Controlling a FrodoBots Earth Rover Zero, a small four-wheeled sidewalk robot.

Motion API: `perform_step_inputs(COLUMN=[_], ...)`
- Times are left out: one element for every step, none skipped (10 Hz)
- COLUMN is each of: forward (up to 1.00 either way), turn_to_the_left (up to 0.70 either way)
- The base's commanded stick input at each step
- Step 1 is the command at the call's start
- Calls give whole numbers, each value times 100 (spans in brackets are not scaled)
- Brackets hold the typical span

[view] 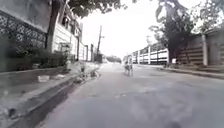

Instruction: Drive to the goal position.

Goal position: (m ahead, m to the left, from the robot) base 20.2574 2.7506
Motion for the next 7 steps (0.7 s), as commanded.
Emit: perform_step_inputs(forward=[100,100,100,100,100,100,100], turn_to_the_left=[0,0,0,0,0,0,0])
